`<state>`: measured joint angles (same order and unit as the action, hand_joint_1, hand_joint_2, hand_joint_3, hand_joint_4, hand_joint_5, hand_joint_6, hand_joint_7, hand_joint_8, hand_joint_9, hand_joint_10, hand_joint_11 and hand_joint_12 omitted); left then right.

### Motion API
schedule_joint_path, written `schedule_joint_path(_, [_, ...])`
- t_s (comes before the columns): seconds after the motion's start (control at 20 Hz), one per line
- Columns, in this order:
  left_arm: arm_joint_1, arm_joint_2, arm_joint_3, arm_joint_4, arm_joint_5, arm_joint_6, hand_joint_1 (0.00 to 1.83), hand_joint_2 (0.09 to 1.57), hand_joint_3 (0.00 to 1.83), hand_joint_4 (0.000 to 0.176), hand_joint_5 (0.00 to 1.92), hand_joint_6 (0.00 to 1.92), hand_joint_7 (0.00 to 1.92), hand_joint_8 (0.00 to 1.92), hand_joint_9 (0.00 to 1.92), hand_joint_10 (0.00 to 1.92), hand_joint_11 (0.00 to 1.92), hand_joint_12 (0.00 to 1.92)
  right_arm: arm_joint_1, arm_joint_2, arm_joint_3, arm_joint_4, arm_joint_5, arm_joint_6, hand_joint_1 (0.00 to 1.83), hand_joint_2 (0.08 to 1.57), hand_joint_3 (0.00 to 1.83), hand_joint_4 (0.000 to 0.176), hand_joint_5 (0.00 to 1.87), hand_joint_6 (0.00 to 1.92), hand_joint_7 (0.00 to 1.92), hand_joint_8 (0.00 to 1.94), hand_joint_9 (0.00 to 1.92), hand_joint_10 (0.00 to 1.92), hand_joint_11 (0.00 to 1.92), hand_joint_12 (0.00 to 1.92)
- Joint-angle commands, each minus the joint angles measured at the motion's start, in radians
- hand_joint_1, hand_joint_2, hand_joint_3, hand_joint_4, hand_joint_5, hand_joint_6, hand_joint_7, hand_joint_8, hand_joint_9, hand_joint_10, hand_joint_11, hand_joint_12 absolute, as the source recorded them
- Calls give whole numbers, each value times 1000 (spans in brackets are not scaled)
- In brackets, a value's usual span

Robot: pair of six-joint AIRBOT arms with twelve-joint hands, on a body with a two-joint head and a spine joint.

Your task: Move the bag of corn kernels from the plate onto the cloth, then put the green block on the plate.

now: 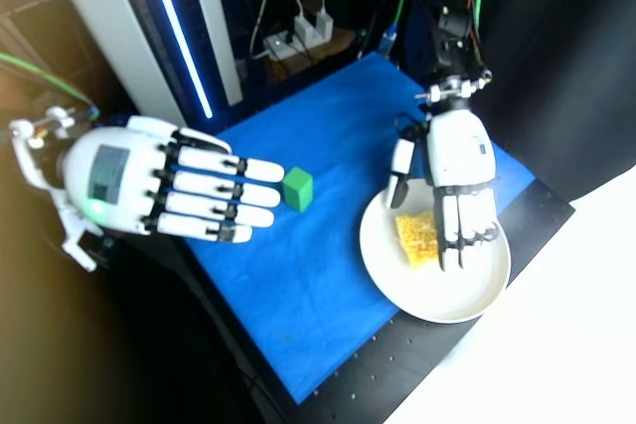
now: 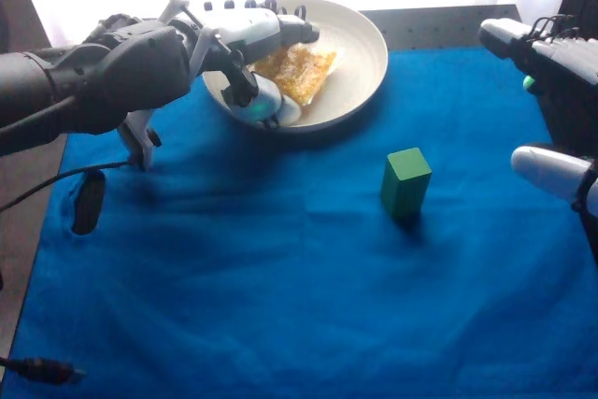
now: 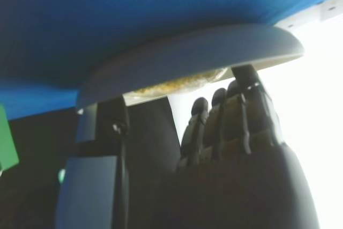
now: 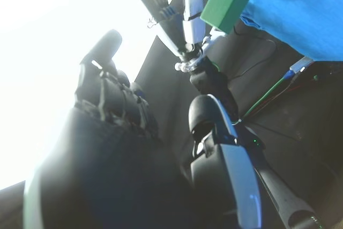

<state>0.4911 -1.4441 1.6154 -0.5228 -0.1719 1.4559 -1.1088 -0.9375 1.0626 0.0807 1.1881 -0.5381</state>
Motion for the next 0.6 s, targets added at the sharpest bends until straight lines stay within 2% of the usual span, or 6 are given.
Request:
schedule_joint_path(0.0, [-9,-3,3,4,-69,4,1134,1143,2,0,396,449,490,310,43,992,0,1665,4,-1,1,9,124,7,521,1449,0,0,0,0,0,0,0,175,0,1341])
schedule_joint_path(0.05, [-8,-3,3,0,-69,4,1186,1184,7,0,340,837,426,797,52,1277,0,1809,4,-1,1,9,124,9,521,1451,0,0,0,0,0,0,0,204,0,1344])
schedule_joint_path(0.15, [-7,-3,5,-4,-69,4,1202,1228,8,0,249,1120,322,909,127,1264,0,1778,4,-1,1,9,124,10,524,1448,0,0,0,0,0,0,0,222,0,1372])
schedule_joint_path(0.25, [-6,7,-7,-4,-81,8,1202,1245,4,0,206,1186,277,1052,124,1258,0,1739,4,-1,1,9,124,10,520,1453,1,0,0,0,0,0,0,225,0,1379])
schedule_joint_path(0.45, [-11,62,-75,15,-144,20,1180,1244,0,0,220,1166,273,990,135,1142,0,1686,4,-1,1,9,124,12,504,1445,0,0,0,0,0,0,0,139,0,1341])
schedule_joint_path(0.55, [-12,109,-134,32,-211,21,1192,1222,0,0,253,1113,284,1043,145,1340,0,1901,4,-1,1,10,124,14,502,1450,1,0,0,0,0,0,0,83,0,1199])
